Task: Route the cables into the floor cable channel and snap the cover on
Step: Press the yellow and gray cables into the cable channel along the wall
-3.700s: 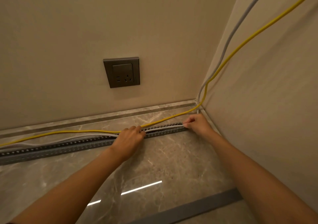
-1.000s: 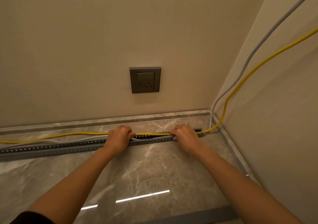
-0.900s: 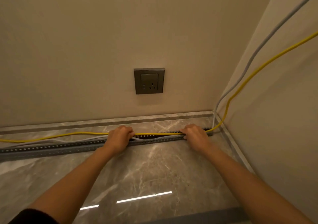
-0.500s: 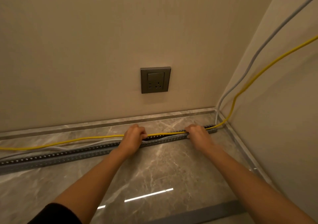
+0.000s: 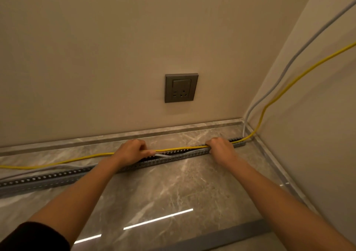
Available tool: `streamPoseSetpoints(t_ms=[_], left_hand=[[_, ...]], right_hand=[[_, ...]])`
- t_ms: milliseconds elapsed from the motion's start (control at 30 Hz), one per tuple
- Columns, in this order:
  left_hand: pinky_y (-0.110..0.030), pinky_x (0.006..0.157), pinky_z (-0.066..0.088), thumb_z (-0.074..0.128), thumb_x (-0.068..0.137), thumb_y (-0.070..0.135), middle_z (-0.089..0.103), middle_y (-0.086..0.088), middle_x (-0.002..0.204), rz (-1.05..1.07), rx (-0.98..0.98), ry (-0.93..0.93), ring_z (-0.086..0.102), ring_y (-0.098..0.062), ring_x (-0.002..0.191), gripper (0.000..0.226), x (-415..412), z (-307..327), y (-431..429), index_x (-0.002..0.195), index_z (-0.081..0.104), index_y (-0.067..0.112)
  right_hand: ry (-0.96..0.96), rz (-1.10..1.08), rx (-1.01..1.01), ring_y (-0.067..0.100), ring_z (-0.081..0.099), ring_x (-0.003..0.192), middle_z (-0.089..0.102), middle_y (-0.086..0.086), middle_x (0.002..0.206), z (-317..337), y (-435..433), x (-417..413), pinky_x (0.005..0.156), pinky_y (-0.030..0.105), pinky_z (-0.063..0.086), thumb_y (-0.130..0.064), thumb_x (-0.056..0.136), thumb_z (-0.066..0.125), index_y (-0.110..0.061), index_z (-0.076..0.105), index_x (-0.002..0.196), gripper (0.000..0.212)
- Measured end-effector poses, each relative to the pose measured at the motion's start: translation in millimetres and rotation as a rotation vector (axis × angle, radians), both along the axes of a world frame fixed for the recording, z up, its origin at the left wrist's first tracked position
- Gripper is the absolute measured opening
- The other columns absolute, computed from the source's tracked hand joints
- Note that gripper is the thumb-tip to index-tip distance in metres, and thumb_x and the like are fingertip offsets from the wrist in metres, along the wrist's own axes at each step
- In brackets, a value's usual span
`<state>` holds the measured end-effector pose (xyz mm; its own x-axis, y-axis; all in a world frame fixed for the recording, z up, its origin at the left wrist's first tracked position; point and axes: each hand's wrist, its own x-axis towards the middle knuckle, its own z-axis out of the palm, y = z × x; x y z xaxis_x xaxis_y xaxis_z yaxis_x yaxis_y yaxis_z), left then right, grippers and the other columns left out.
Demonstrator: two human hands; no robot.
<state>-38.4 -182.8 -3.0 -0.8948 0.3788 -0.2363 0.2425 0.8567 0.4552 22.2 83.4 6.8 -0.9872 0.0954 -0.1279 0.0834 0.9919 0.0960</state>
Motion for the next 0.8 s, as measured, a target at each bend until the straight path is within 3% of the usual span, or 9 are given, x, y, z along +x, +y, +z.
streamPoseSetpoints(t_ms=[133, 300, 533, 667, 800], left_hand=[[-0.030, 0.054, 0.031, 0.067, 0.081, 0.036, 0.050, -0.001, 0.064, 0.026, 0.006, 0.001, 0.047, -0.021, 0.072, 0.036, 2.9, 5.6, -4.0, 0.058, 0.045, 0.018], [-0.030, 0.063, 0.035, 0.069, 0.079, 0.034, 0.056, -0.006, 0.073, 0.071, 0.063, 0.076, 0.050, -0.021, 0.072, 0.031, 11.1, 6.5, -0.6, 0.063, 0.051, 0.015], [-0.028, 0.064, 0.032, 0.066, 0.082, 0.033, 0.054, -0.006, 0.073, 0.085, 0.066, 0.073, 0.047, -0.021, 0.074, 0.039, 18.4, 10.2, -0.4, 0.053, 0.041, 0.023], [-0.028, 0.064, 0.035, 0.064, 0.084, 0.033, 0.055, -0.011, 0.073, 0.133, 0.044, 0.038, 0.051, -0.026, 0.074, 0.028, 25.7, 9.0, 2.9, 0.066, 0.059, 0.012], [-0.032, 0.069, 0.043, 0.064, 0.083, 0.035, 0.063, -0.016, 0.082, 0.259, 0.005, 0.069, 0.061, -0.032, 0.086, 0.033, 32.4, 6.6, 10.4, 0.084, 0.070, 0.002]], right_hand=[[-0.004, -0.019, 0.057, 0.031, 0.056, 0.114, 0.062, 0.013, 0.118, -1.7, -20.7, -3.3, 0.105, 0.042, 0.034, -0.006, 0.090, 0.042, -0.009, 0.059, 0.111, 0.027], [-0.063, 0.278, -0.232, 0.032, 0.053, 0.115, 0.058, 0.016, 0.125, -11.4, -60.5, -7.8, 0.095, 0.037, 0.041, -0.011, 0.091, 0.050, -0.014, 0.050, 0.131, 0.041], [-0.012, 0.411, -0.126, 0.033, 0.053, 0.111, 0.057, 0.015, 0.124, -28.2, -60.8, -12.1, 0.092, 0.037, 0.040, -0.018, 0.097, 0.041, -0.013, 0.039, 0.137, 0.040], [-0.009, 0.414, -0.095, 0.032, 0.047, 0.117, 0.052, 0.014, 0.130, -29.8, -60.5, -11.3, 0.099, 0.037, 0.035, -0.019, 0.099, 0.036, -0.014, 0.033, 0.139, 0.041], [0.019, 0.389, -0.023, 0.032, 0.042, 0.122, 0.047, 0.014, 0.133, -32.4, -63.5, -4.0, 0.104, 0.039, 0.031, -0.014, 0.098, 0.037, -0.014, 0.025, 0.142, 0.046]])
